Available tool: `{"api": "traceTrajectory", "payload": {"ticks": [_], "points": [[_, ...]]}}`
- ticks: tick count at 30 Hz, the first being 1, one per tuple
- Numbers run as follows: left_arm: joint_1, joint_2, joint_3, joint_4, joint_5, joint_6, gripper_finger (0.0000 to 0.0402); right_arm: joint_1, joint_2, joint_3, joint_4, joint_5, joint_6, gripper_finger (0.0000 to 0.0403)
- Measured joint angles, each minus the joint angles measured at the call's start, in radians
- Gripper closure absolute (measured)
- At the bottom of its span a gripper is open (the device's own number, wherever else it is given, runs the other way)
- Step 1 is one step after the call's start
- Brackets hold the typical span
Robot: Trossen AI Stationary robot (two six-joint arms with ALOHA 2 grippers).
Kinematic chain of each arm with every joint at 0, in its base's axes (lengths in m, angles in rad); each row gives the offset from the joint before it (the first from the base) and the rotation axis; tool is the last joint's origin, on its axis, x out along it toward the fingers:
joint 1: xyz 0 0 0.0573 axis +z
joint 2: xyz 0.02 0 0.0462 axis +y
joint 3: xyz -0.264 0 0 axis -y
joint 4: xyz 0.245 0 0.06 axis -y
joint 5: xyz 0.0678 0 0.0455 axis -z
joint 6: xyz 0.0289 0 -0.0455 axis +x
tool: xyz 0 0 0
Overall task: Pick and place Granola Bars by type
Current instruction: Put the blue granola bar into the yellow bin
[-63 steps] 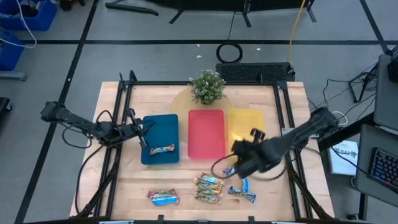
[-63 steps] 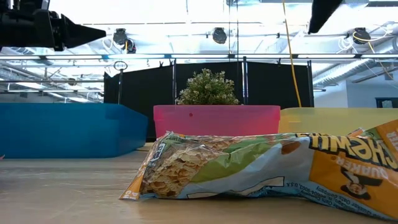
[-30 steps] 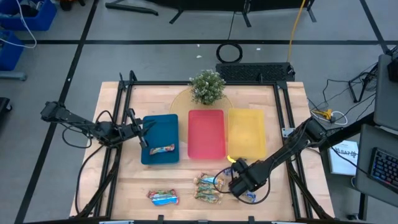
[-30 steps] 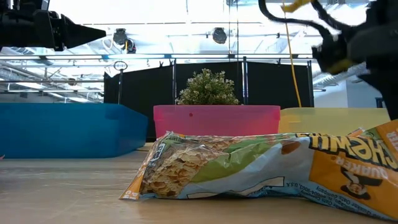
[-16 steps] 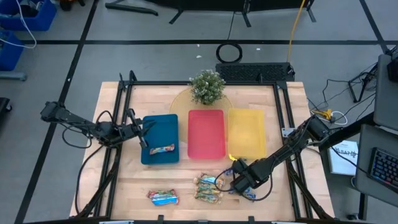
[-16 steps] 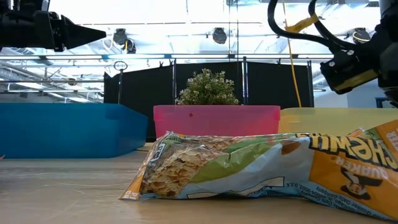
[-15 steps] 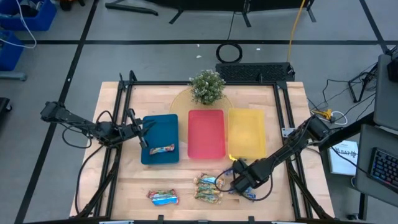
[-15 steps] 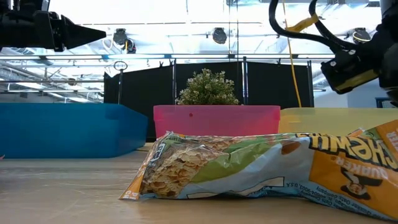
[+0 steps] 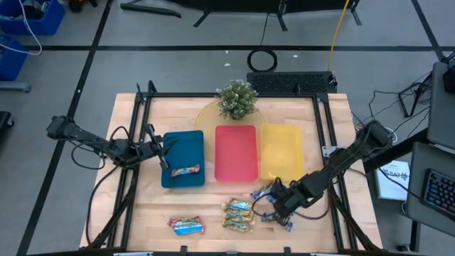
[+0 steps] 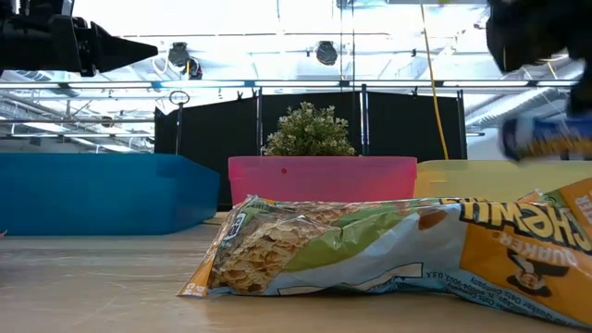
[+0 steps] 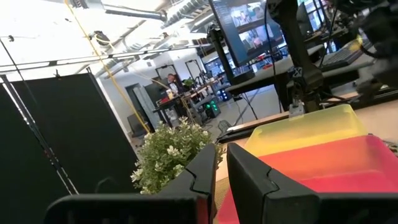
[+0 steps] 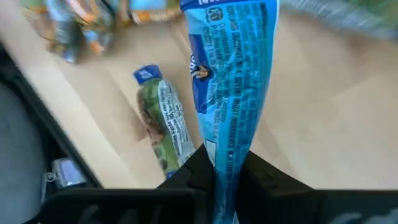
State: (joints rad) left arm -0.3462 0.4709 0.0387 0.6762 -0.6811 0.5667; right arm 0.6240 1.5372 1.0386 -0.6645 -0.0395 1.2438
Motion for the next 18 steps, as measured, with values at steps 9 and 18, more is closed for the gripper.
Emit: {"api": "traceTrajectory", "payload": {"ticks": [9,18], "points": [[0.0,0.0,0.0,0.009,0.003,0.001,0.0353,-0.138,-0.259,0.002,-0.182,0.143,-0.392,0.0387],[0.0,0.0,0.0,0.009,0.003,0.052,0.0353,-0.394,-0.237,-0.006,-0.368,0.275,-0.977,0.0375]]}}
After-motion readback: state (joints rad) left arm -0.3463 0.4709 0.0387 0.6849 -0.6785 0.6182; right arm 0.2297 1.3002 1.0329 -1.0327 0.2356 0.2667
